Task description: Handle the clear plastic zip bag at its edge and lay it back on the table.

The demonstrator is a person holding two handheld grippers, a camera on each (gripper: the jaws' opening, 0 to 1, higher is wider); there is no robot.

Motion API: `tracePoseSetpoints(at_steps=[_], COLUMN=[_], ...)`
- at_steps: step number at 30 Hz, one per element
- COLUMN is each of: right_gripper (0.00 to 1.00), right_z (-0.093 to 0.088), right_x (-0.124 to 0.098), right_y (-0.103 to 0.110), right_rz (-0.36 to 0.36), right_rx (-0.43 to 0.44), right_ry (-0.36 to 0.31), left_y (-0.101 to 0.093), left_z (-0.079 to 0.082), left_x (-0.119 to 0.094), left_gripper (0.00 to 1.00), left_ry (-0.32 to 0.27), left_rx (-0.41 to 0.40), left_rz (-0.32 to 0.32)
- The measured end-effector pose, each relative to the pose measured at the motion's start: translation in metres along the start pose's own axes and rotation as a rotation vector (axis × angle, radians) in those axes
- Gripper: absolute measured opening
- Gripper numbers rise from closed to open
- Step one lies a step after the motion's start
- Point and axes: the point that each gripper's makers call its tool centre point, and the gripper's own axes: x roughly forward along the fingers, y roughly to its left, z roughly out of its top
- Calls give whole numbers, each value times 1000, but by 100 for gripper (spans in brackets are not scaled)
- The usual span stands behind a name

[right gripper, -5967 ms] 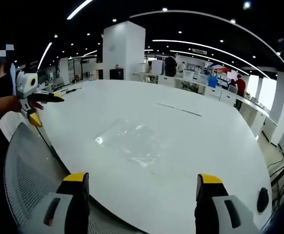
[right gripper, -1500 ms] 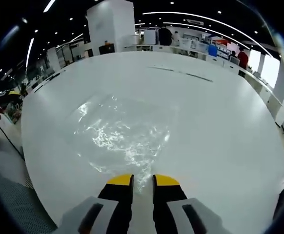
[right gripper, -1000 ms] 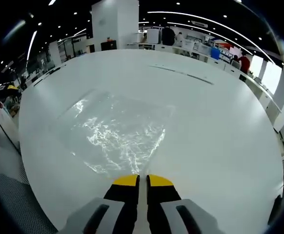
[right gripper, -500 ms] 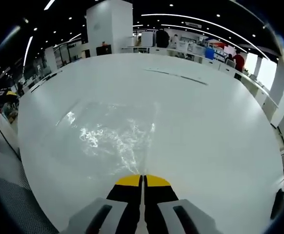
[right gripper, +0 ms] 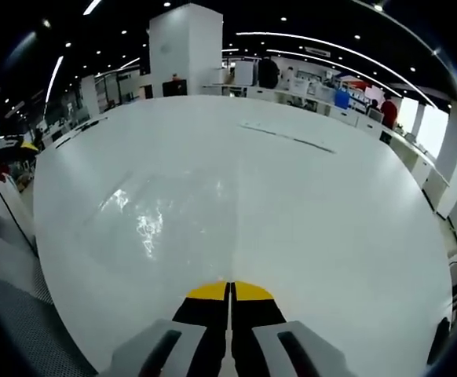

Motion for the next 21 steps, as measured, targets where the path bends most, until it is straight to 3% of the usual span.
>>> tracePoseSetpoints(at_steps=[21], right_gripper=[0], right_z=[21], right_x=[-13], right_y=[1], right_rz=[8], right_rx=[-56], right_ry=[-61], left_y=[-6], left_z=[12], left_x=[7], left_gripper=[82], left_ry=[-1], left_rx=[39], left_rz=[-34])
